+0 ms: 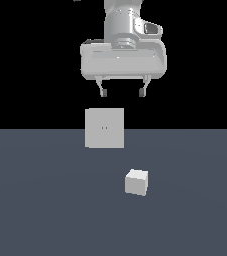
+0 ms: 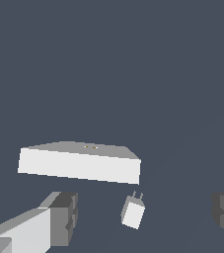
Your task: Plug the charger into the wall socket.
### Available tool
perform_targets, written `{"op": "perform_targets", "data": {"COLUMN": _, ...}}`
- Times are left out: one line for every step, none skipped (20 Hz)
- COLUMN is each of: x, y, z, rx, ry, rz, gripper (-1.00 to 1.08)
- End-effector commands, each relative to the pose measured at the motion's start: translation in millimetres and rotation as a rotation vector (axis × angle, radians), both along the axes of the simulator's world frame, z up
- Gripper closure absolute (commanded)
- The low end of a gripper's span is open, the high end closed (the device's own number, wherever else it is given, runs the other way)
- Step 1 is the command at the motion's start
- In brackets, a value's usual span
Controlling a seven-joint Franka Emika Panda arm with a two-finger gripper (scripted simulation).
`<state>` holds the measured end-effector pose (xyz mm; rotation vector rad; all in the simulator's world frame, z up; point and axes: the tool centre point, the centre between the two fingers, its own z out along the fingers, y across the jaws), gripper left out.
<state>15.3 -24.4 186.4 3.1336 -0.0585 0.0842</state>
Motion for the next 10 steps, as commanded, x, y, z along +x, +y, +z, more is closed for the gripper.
{"op": "perform_targets", "data": {"x": 0.0, "y": 0.0, "z": 0.0, "rx": 0.0, "ry": 0.0, "rz": 0.0, "gripper": -0.92}}
{"op": "perform_targets", "data": {"x": -0.1, "y": 0.2, "z": -0.2, "rx": 0.0, "ry": 0.0, "rz": 0.0, "gripper": -0.92}}
{"op": "perform_targets", "data": {"x": -0.5, "y": -0.2, "z": -0.4, "rx": 0.0, "ry": -0.001, "rz": -0.001, "gripper": -0.92}}
{"op": "perform_targets", "data": {"x": -1.0, "y": -0.3, "z": -1.0, "rx": 0.0, "ry": -0.001, "rz": -0.003, "gripper": -0.92}}
{"op": "perform_targets", "data": {"x": -1.8, "y": -0.5, "z": -1.8, "rx": 0.0, "ry": -0.003, "rz": -0.005, "gripper": -0.92}}
{"op": "perform_targets", "data": {"x": -2.9, "y": -0.8, "z": -2.8, "rx": -0.001, "ry": -0.004, "rz": -0.008, "gripper": -0.92}}
{"op": "perform_targets", "data": {"x": -4.2, "y": -1.2, "z": -4.1, "rx": -0.001, "ry": -0.006, "rz": -0.012, "gripper": -0.92}}
{"op": "perform_targets", "data": {"x": -5.7, "y": -1.6, "z": -5.6, "rx": -0.001, "ry": -0.008, "rz": -0.017, "gripper": -0.92}}
{"op": "perform_targets", "data": {"x": -7.4, "y": -2.1, "z": -7.3, "rx": -0.002, "ry": -0.011, "rz": -0.022, "gripper": -0.92}}
{"op": "perform_targets", "data": {"x": -9.4, "y": -2.6, "z": -9.3, "rx": -0.002, "ry": -0.013, "rz": -0.028, "gripper": -0.92}}
